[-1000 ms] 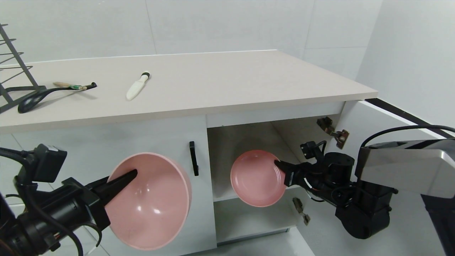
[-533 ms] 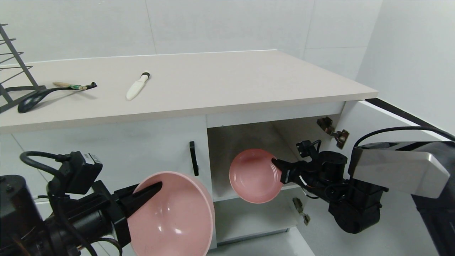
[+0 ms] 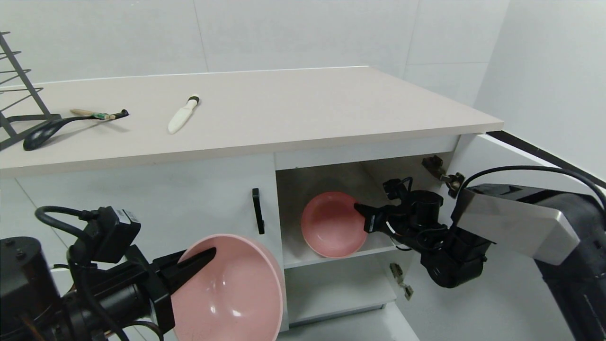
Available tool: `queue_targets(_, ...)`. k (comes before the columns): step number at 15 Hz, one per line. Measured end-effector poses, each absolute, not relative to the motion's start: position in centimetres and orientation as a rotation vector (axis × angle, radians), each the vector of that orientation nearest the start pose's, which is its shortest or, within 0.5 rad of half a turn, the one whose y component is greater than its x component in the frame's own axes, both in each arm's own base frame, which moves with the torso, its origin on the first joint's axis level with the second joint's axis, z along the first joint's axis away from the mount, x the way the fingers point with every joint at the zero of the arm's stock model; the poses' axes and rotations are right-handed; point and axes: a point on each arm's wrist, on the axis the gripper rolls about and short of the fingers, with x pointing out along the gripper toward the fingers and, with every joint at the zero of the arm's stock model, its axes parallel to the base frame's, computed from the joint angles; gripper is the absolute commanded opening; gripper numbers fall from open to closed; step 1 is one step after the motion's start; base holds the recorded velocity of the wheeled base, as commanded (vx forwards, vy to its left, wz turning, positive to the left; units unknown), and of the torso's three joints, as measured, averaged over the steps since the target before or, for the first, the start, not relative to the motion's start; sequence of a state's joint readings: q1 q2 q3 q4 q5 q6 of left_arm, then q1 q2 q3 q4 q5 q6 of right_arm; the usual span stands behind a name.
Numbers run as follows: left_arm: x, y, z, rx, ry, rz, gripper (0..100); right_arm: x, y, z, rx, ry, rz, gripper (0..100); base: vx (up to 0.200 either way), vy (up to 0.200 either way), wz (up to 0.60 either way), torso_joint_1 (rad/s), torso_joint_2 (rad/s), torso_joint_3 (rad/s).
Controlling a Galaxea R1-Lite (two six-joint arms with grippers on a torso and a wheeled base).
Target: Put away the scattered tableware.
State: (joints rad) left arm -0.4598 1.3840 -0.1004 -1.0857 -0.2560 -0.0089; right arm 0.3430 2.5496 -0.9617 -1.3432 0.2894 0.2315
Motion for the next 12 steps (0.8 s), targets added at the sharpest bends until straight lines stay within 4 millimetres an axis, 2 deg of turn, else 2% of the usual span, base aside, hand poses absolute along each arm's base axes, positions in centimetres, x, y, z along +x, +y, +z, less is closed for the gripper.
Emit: queue_targets(12, 14.7, -7.4, 12.7, 0.01, 0.211, -0.683, 0, 41.8, 15.4, -6.9, 0.254, 0.356, 0.521, 0, 0.0, 0.0, 0.0, 0.0, 0.0, 0.0)
